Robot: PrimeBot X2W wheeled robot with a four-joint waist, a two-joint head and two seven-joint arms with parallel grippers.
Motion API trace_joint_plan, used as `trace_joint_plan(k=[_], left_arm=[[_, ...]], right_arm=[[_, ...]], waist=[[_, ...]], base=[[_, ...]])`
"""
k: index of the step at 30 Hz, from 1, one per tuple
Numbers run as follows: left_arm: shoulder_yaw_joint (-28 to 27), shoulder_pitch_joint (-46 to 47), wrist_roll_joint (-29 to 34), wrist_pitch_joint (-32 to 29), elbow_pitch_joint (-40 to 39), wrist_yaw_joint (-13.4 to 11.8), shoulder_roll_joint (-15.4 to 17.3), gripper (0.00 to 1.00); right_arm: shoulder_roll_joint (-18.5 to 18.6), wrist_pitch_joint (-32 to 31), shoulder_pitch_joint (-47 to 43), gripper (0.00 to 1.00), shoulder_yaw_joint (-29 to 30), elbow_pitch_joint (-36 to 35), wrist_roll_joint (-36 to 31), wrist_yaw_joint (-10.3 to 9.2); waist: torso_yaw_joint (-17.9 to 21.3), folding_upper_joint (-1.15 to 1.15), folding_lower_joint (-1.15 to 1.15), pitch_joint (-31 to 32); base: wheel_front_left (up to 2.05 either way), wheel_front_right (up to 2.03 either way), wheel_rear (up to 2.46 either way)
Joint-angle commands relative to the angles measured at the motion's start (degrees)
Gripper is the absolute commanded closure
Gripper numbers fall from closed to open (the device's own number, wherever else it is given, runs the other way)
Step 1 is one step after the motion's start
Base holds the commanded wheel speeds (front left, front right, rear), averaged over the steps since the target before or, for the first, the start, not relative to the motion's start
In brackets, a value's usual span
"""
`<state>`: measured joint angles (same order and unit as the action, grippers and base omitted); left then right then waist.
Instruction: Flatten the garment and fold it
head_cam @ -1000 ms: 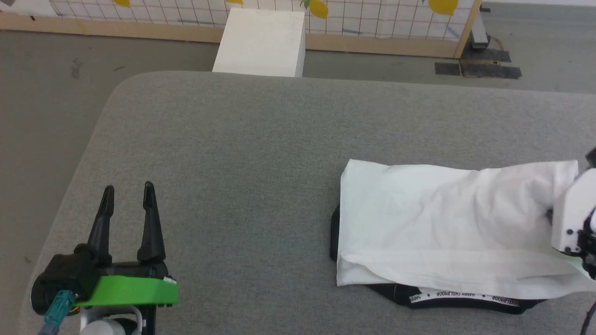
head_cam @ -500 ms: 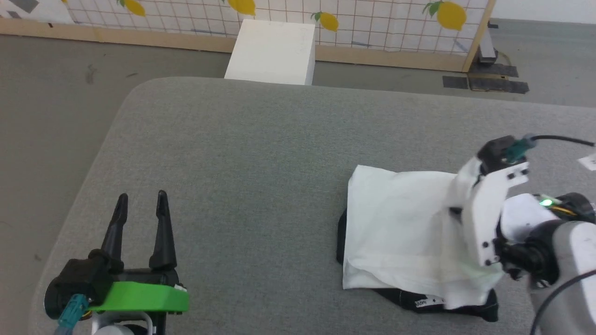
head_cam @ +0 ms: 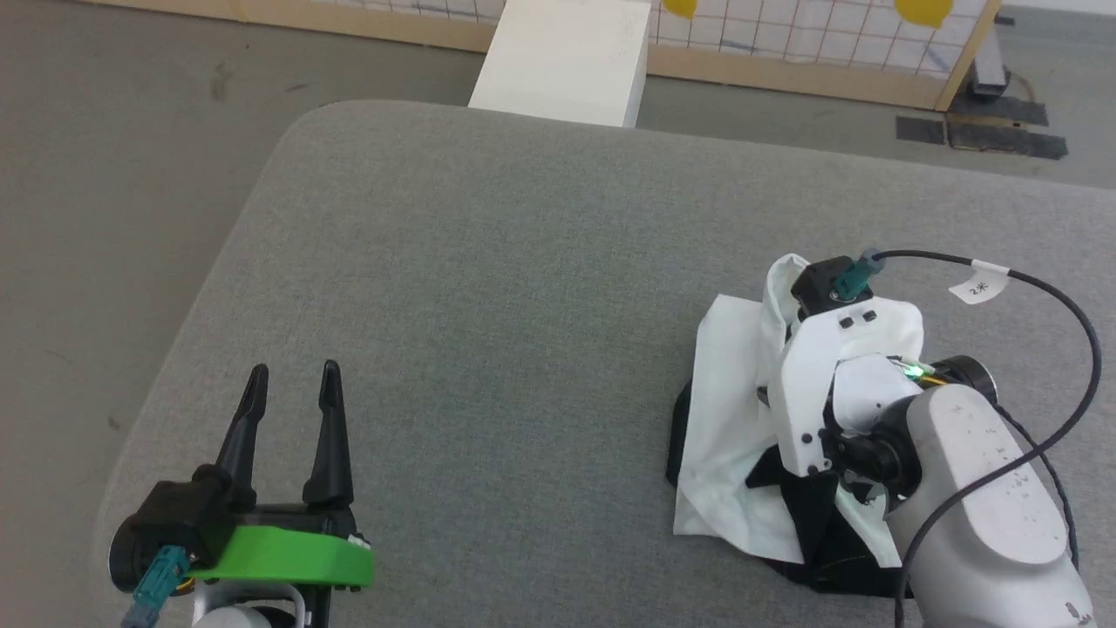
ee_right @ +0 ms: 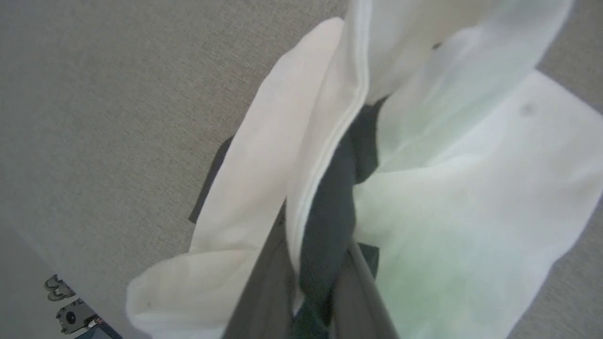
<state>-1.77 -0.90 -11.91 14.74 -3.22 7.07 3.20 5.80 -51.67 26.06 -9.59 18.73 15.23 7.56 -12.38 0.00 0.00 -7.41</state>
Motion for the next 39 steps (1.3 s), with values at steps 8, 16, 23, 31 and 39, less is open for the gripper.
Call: trace_joint_plan(k=[8,16,23,31,39], left_arm=[[0.45,1.89,-0.22,0.26,0.47,0.41,-0.16,0.0],[0.21,1.35,-0.05,0.26,1.02,0.41,0.1,0.0],[-0.43,-0.43,0.57,0.26,0.55,0.41,0.08,0.0],[-1.83,-1.43,0.99,0.26,-0.66,0.07,-0.09,0.0],[-2.02,-1.14,1.09,0.26,-0.98,0.13,-0.2,0.0]], right_arm=[[-1.76,6.52,3.23,0.0,-1.24,8.25,-0.68,-0.08],[-2.17,10.28,5.64,0.0,-8.83,5.24,4.8,-0.08],[0.15,12.96,3.9,0.0,-8.49,-3.63,7.91,-0.08],[3.5,11.47,-3.25,0.0,1.63,-8.61,-2.36,-0.08],[-0.38,8.02,-9.05,0.0,7.53,-5.83,-8.63,-0.08]], waist=[[-0.68,0.0,0.0,-2.18],[2.72,0.0,0.0,0.37],[6.69,0.0,0.0,3.59],[10.16,0.0,0.0,3.9],[10.42,0.0,0.0,2.03]], base=[[0.0,0.0,0.0],[0.0,0.0,0.0],[0.0,0.0,0.0],[0.0,0.0,0.0],[0.0,0.0,0.0]])
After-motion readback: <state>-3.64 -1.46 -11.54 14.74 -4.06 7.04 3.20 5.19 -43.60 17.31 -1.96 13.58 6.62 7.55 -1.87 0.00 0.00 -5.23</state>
